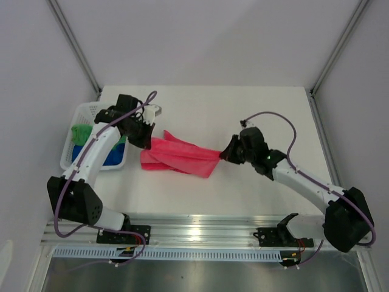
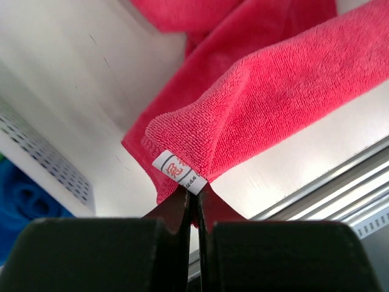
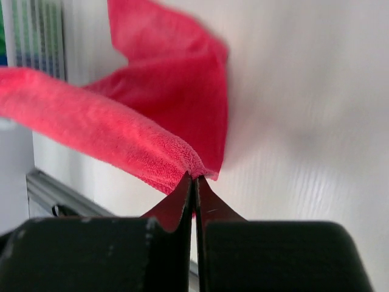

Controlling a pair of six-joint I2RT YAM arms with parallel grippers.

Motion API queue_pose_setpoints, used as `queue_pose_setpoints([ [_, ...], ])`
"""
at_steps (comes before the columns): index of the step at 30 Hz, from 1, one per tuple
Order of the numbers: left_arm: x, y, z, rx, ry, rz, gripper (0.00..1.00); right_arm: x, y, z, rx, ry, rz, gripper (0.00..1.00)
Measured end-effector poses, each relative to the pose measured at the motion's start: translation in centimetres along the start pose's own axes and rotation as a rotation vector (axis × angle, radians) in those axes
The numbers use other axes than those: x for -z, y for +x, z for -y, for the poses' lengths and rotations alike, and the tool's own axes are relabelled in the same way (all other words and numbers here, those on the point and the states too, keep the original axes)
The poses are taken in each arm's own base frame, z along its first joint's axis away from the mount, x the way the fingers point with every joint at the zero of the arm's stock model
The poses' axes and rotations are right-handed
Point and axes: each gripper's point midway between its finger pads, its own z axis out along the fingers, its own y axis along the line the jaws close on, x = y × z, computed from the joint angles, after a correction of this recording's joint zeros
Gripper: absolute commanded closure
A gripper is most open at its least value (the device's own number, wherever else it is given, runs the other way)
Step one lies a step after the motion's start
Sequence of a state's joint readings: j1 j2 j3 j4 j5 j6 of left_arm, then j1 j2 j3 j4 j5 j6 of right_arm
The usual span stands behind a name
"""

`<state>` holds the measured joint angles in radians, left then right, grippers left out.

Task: Roll the towels
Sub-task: Flatten the towel

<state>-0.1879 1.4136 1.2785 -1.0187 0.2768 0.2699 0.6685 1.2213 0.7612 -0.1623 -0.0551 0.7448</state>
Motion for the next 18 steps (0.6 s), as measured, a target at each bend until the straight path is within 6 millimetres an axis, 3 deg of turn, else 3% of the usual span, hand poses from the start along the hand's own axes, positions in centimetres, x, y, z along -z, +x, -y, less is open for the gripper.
queue_pose_setpoints([
  [2,0.9,-2.4,-0.2,-0.002,-0.001,0.038,0.93,-0.4,-3.7,-0.3,-0.005,0.021,0.028,1.0],
  [4,1.0,-4.1,-0.6,-0.007,-0.004,0.066,0.92,-0.6,-6.7,-1.9,0.025,-0.005,0.07,1.0],
  [7,0.0,-4.1,-0.9,0.009,0.002,0.042,0.95,-0.4,-7.9,-3.8,0.063,-0.068,0.089,1.0],
  [11,-3.2,-2.6,-1.5,0.049,0.022,-0.045,0.91,-1.6,-5.5,-2.9,0.068,-0.076,0.029,1.0],
  [13,-5.3,-1.8,-2.1,0.076,0.031,-0.099,0.79,-2.7,-3.1,-1.5,0.052,-0.048,-0.034,1.0],
  [14,-6.3,-1.5,-2.4,0.09,0.033,-0.124,0.68,-3.3,-2.0,-0.8,0.046,-0.03,-0.064,1.0],
  [16,-7.9,-0.9,-2.8,0.117,0.034,-0.159,0.67,-4.2,0.1,0.1,0.04,-0.004,-0.117,1.0],
  [18,-8.7,-0.4,-3.2,0.135,0.029,-0.181,0.74,-4.8,1.9,0.6,0.04,0.012,-0.161,1.0],
])
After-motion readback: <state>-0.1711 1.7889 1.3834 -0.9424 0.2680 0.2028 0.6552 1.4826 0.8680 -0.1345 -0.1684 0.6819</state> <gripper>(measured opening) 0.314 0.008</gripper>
